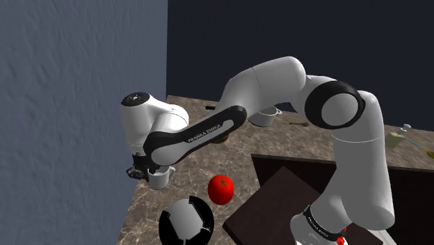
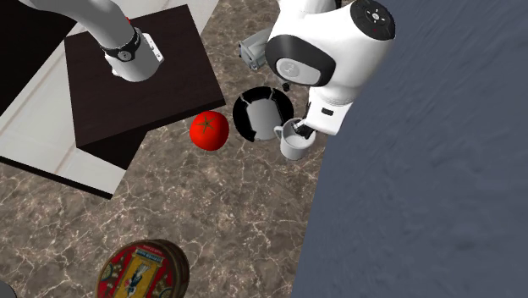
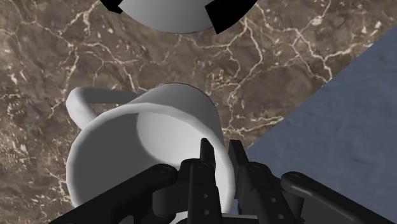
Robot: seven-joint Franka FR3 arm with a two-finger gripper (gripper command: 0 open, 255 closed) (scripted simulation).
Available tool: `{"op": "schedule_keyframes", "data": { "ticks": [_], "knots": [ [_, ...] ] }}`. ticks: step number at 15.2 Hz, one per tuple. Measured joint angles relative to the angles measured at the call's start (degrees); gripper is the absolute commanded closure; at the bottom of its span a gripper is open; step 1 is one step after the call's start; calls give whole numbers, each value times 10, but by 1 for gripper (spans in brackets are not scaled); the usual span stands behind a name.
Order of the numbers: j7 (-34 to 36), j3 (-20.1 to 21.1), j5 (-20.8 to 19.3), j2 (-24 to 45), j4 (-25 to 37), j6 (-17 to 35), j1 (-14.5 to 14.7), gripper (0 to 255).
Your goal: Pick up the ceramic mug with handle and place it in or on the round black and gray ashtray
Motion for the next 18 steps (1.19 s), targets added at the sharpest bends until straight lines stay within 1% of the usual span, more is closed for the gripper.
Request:
{"op": "schedule_keyframes", "data": {
  "ticks": [4, 5, 10, 15, 18],
  "knots": [
    [-6, 5, 7, -12, 12, -23, -2, 255],
    [-4, 7, 10, -25, -4, -20, -5, 255],
    [16, 31, 36, -117, -132, 19, -18, 255],
    [25, 61, 81, -222, -257, 50, -28, 255],
    [30, 78, 111, -275, -322, 69, -26, 255]
  ]
}}
